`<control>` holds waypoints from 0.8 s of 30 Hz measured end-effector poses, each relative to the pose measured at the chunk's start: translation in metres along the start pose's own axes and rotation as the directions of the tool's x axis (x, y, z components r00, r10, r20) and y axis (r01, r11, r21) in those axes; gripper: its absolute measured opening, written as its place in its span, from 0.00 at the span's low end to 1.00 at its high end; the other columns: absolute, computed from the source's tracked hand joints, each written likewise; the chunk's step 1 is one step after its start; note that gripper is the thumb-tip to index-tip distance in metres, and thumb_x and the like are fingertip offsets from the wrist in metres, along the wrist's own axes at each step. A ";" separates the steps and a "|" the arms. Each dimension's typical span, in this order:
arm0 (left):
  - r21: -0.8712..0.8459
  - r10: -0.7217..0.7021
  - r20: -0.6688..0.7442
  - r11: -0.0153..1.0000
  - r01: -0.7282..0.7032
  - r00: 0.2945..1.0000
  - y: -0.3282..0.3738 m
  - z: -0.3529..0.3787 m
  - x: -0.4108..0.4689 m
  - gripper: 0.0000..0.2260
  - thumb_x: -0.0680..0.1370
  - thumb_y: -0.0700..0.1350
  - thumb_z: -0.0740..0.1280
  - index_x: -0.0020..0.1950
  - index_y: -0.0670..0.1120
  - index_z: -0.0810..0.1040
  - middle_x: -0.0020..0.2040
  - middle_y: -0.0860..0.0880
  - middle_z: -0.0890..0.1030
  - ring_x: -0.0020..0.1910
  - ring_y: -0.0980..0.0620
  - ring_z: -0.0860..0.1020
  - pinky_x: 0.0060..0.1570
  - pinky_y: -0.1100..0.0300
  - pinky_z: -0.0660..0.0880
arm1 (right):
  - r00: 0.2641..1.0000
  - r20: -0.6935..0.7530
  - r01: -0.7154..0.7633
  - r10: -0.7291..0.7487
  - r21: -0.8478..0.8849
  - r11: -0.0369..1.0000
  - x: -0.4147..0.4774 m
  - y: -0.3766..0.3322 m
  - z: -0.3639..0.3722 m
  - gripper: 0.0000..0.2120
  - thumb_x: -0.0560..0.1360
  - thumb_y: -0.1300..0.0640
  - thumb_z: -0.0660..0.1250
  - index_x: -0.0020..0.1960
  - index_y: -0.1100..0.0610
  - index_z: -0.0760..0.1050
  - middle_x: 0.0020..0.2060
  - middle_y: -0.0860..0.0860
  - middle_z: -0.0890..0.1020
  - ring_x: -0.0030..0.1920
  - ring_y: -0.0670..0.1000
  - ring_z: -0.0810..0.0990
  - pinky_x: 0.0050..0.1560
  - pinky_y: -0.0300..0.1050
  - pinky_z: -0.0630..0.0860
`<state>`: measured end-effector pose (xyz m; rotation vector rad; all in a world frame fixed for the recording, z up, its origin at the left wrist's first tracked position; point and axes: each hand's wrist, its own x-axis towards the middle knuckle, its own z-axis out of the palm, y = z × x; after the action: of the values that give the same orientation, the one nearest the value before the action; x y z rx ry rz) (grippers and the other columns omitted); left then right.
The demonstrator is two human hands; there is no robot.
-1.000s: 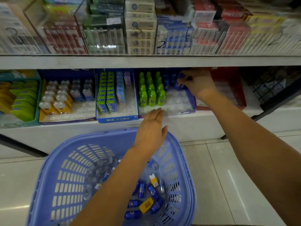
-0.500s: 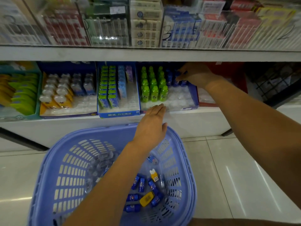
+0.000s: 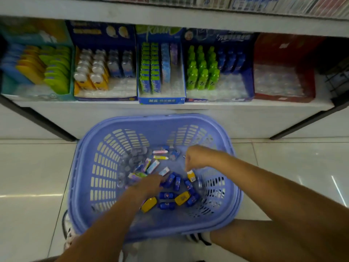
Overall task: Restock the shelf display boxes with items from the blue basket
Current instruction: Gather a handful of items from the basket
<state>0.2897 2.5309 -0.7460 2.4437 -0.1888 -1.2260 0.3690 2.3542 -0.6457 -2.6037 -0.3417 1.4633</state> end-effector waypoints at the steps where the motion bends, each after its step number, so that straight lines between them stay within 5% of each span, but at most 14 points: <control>1: -0.010 -0.006 0.023 1.000 0.006 1.000 -0.007 0.008 0.003 0.17 0.79 0.42 0.62 0.67 0.41 0.73 0.67 0.40 0.73 0.65 0.43 0.72 0.61 0.55 0.68 | 0.996 0.036 -0.081 0.080 0.016 0.997 0.018 0.001 0.019 0.11 0.76 0.56 0.67 0.37 0.61 0.74 0.32 0.56 0.73 0.33 0.54 0.72 0.36 0.46 0.73; 6: 0.004 0.014 -0.058 1.000 -0.013 0.998 -0.015 0.016 0.024 0.20 0.77 0.40 0.63 0.69 0.43 0.70 0.66 0.41 0.73 0.64 0.42 0.72 0.59 0.55 0.69 | 0.923 0.156 -0.354 0.353 -0.025 0.935 0.070 0.012 0.094 0.15 0.80 0.57 0.60 0.35 0.57 0.66 0.34 0.54 0.68 0.35 0.53 0.72 0.42 0.42 0.72; 8: 0.049 0.023 -0.083 0.999 -0.019 0.996 -0.012 0.013 0.035 0.18 0.77 0.43 0.64 0.68 0.43 0.71 0.65 0.41 0.74 0.63 0.42 0.73 0.59 0.54 0.70 | 0.923 0.083 -0.375 0.375 -0.008 0.927 0.078 0.015 0.111 0.12 0.80 0.60 0.60 0.37 0.57 0.67 0.35 0.55 0.70 0.40 0.54 0.75 0.45 0.42 0.73; 11: 0.079 0.022 -0.114 0.997 -0.013 0.993 -0.005 0.017 0.050 0.18 0.77 0.46 0.66 0.65 0.41 0.72 0.62 0.40 0.76 0.61 0.42 0.74 0.58 0.52 0.70 | 0.927 -0.061 -0.369 0.371 0.035 0.929 0.089 0.018 0.125 0.11 0.80 0.64 0.57 0.60 0.63 0.73 0.57 0.59 0.77 0.57 0.57 0.77 0.53 0.47 0.74; 16: 0.068 -0.083 -0.169 0.993 0.096 0.982 0.005 0.032 0.063 0.16 0.78 0.48 0.66 0.63 0.41 0.73 0.61 0.42 0.77 0.61 0.43 0.75 0.59 0.53 0.72 | 0.936 -0.073 -0.337 0.343 0.092 0.937 0.096 0.022 0.117 0.17 0.81 0.61 0.56 0.67 0.67 0.67 0.65 0.63 0.72 0.64 0.61 0.72 0.62 0.49 0.71; 18: 0.059 -0.118 -0.170 0.990 0.130 0.978 0.006 0.034 0.065 0.15 0.78 0.47 0.65 0.61 0.41 0.74 0.60 0.42 0.78 0.60 0.43 0.76 0.57 0.53 0.73 | 0.935 0.043 -0.354 0.351 0.141 0.925 0.092 0.020 0.105 0.16 0.79 0.56 0.62 0.63 0.65 0.70 0.59 0.59 0.76 0.56 0.56 0.77 0.53 0.45 0.77; 20: 0.017 -0.150 -0.150 0.988 0.154 0.977 0.008 0.033 0.064 0.14 0.76 0.46 0.66 0.60 0.41 0.75 0.58 0.42 0.79 0.59 0.43 0.77 0.55 0.54 0.74 | 0.948 0.056 -0.317 0.313 0.262 0.912 0.089 0.021 0.087 0.12 0.74 0.53 0.70 0.41 0.59 0.71 0.37 0.54 0.77 0.33 0.49 0.76 0.31 0.39 0.73; 24: -0.232 -0.212 -0.143 0.957 0.176 0.967 0.014 0.021 0.053 0.12 0.75 0.46 0.67 0.55 0.41 0.75 0.53 0.41 0.80 0.53 0.41 0.78 0.47 0.52 0.75 | 0.985 -0.101 -0.076 0.137 0.460 0.885 0.061 0.025 0.044 0.10 0.71 0.57 0.72 0.41 0.52 0.69 0.40 0.53 0.77 0.36 0.50 0.79 0.33 0.38 0.74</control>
<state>0.3061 2.4962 -0.7909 2.3979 0.2280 -1.0491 0.3655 2.3465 -0.7245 -2.3411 0.1511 1.2107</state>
